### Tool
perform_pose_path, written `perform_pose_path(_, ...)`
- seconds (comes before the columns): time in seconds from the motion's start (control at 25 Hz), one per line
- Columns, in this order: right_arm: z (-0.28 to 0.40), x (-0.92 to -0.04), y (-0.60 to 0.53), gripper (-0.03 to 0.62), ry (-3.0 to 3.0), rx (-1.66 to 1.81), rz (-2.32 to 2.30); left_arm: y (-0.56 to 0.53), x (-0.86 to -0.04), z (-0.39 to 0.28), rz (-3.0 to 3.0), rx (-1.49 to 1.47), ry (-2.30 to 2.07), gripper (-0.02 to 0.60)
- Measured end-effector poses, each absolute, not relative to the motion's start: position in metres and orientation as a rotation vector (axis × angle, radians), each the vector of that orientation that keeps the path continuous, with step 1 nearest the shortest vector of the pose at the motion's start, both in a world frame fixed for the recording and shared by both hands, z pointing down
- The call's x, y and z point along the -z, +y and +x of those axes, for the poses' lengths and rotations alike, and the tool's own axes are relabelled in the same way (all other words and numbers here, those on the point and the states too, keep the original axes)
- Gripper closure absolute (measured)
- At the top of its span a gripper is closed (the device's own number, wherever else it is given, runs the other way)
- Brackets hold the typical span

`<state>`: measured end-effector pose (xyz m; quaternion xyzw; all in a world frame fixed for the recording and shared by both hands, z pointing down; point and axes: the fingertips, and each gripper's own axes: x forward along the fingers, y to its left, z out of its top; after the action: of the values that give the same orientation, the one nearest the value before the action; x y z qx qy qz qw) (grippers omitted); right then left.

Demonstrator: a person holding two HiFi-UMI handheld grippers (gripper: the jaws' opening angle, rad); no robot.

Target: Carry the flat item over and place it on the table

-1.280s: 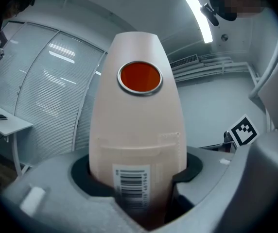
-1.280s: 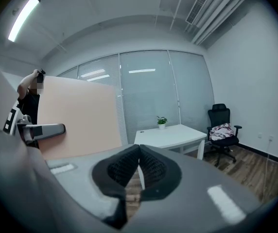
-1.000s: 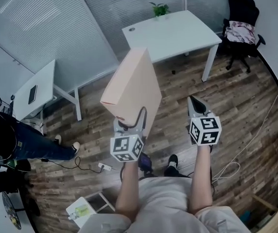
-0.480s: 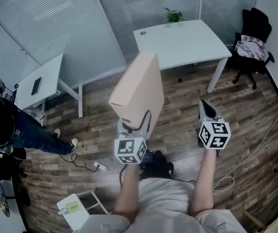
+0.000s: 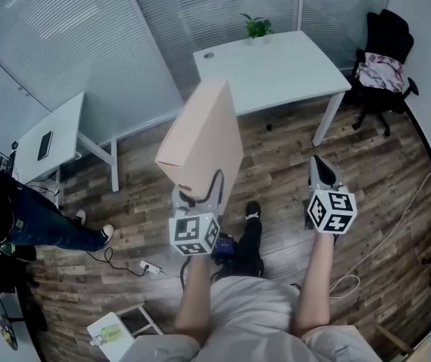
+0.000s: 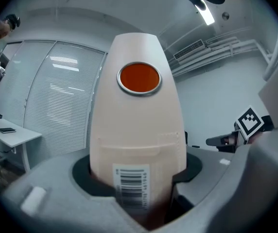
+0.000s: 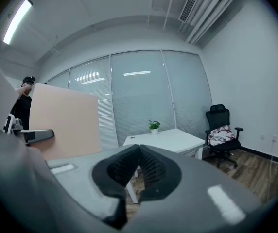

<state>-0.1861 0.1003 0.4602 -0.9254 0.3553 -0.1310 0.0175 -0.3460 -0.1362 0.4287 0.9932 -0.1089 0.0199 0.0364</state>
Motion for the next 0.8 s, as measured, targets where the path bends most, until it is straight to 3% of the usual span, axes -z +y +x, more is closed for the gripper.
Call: perform_pose_path(0.8, -0.013, -0.514, 0.074, 0.592, 1.097, 0.696, -2.935, -0.208, -0.467, -0.148, 2.965, -0.148, -0.274, 0.279)
